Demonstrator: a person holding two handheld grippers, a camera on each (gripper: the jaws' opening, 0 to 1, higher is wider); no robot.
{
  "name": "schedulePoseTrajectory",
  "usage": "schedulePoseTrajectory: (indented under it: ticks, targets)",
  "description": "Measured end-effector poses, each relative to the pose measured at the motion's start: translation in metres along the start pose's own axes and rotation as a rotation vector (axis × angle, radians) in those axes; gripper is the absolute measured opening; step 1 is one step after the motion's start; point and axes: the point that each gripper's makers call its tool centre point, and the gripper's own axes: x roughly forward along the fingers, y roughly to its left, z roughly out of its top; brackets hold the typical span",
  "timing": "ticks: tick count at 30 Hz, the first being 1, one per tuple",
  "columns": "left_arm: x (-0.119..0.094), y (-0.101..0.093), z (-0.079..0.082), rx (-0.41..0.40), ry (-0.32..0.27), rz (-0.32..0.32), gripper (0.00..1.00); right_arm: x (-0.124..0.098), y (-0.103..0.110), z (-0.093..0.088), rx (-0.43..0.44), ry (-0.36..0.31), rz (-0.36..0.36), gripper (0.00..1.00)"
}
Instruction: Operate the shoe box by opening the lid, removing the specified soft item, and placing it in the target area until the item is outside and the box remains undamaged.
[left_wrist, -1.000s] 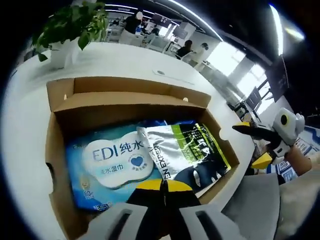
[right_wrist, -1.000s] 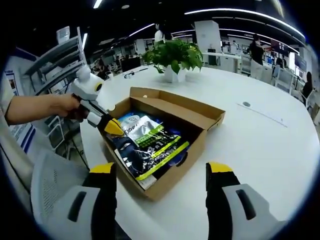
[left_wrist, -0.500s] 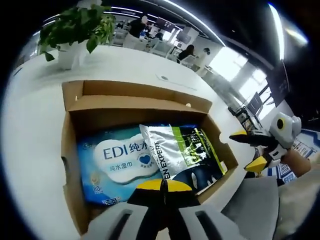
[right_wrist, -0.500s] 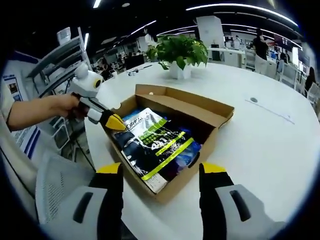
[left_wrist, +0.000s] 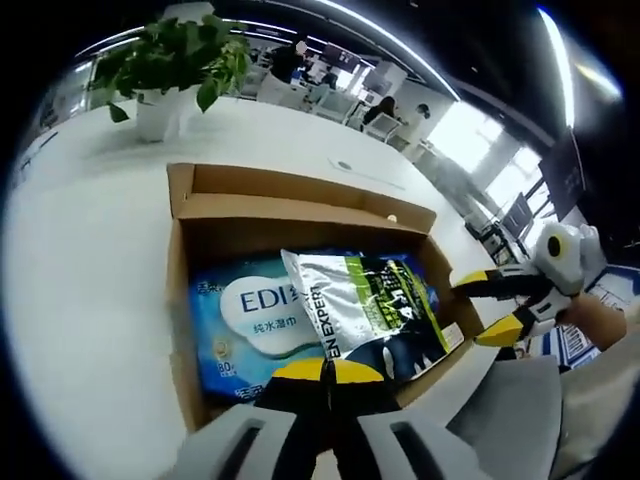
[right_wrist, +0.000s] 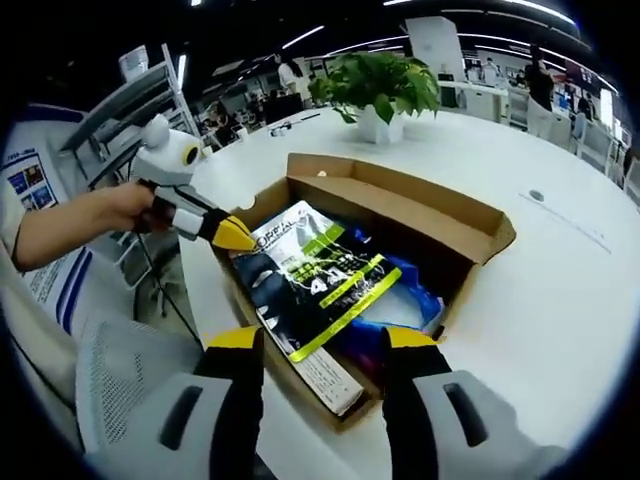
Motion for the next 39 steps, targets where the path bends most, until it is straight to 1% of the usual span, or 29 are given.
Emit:
schedulePoseTrajectory:
  ticks: [2, 5, 13, 19, 23, 29, 30, 33, 39]
  targets:
    - [-0.001, 0.002, 0.001, -0.003, -0.006, 0.006, 0.0, 0.003, 0.001, -0.002, 0.017, 0.019, 0.007, 0.38]
    - [-0.003, 0.005, 0.001, -0.01, -0.013, 0.01, 0.0, 0.009, 0.003, -0.001, 0.04, 0.029, 0.015, 0.34]
    - [-0.005, 0.009, 0.001, -0.014, -0.026, 0.016, 0.0, 0.028, 0.01, -0.009, 0.035, 0.091, 0.033, 0.3]
    - [-0.006, 0.009, 0.0, -0.013, -0.032, 0.015, 0.0, 0.035, 0.012, -0.009, 0.051, 0.114, 0.039, 0.26]
    - [-0.007, 0.01, 0.0, -0.008, -0.034, 0.016, 0.0, 0.04, 0.01, -0.011, 0.108, 0.14, 0.034, 0.24]
    - [-0.008, 0.01, 0.001, -0.004, -0.039, 0.017, 0.0, 0.044, 0.008, -0.013, 0.157, 0.147, 0.021, 0.21]
    - [-0.008, 0.01, 0.001, -0.004, -0.042, 0.018, 0.0, 0.044, 0.009, -0.012, 0.177, 0.143, 0.021, 0.21]
    - [-0.01, 0.011, 0.003, -0.007, -0.052, 0.022, 0.0, 0.044, 0.008, -0.009, 0.195, 0.13, 0.015, 0.2]
    - [-0.012, 0.011, 0.005, -0.007, -0.064, 0.025, 0.0, 0.043, 0.008, -0.006, 0.22, 0.111, -0.001, 0.12]
